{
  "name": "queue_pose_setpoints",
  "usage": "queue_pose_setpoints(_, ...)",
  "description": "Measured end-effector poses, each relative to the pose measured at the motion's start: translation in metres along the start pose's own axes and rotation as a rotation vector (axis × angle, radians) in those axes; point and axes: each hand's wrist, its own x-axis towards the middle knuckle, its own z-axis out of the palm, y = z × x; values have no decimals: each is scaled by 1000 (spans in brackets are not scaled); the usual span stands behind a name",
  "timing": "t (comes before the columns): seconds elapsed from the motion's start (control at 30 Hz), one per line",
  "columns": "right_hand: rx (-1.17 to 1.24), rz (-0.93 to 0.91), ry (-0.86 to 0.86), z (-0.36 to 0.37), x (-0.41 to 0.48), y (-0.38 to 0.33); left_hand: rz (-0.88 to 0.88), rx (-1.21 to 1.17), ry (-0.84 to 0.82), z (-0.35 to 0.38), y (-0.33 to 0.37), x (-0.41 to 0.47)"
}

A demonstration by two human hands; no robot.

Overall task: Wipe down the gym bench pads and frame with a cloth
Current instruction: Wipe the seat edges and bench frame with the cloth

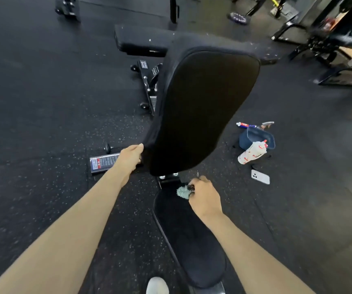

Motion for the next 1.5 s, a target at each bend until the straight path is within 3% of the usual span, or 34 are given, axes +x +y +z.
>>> queue_pose_setpoints(0.17, 282, 245, -56, -43, -32, -7, -110, 182, -64, -16, 21, -74)
queue_pose_setpoints(0.37, 944, 504, -170, -94, -57, -26, -208, 305, -239, -6, 60, -145)
queue_pose_setpoints(0.57, 1306, 518, -354, -151, -78, -57, -294, 135, -372, 18, 93, -196)
queue_pose_setpoints(0.7, 1429, 453, -454, -180, -78, -68, -255, -4, -297, 27, 117, -209)
queue_pose_setpoints(0.9, 1511, 467, -431, -189, -73, -85, -217, -197, -240, 12, 137, -196)
queue_pose_setpoints(1.17, 1581, 600, -287, -179, -64, -160, -225, -11, -341, -51, 161, -156)
queue_pose_setpoints(1.33, 1428, 683, -168, -169, -53, -223, -204, 185, -357, -112, 175, -126)
queue_pose_setpoints(1.5, 1157, 656, 137, -163, -31, -250, -92, 322, -246, -147, 183, -84)
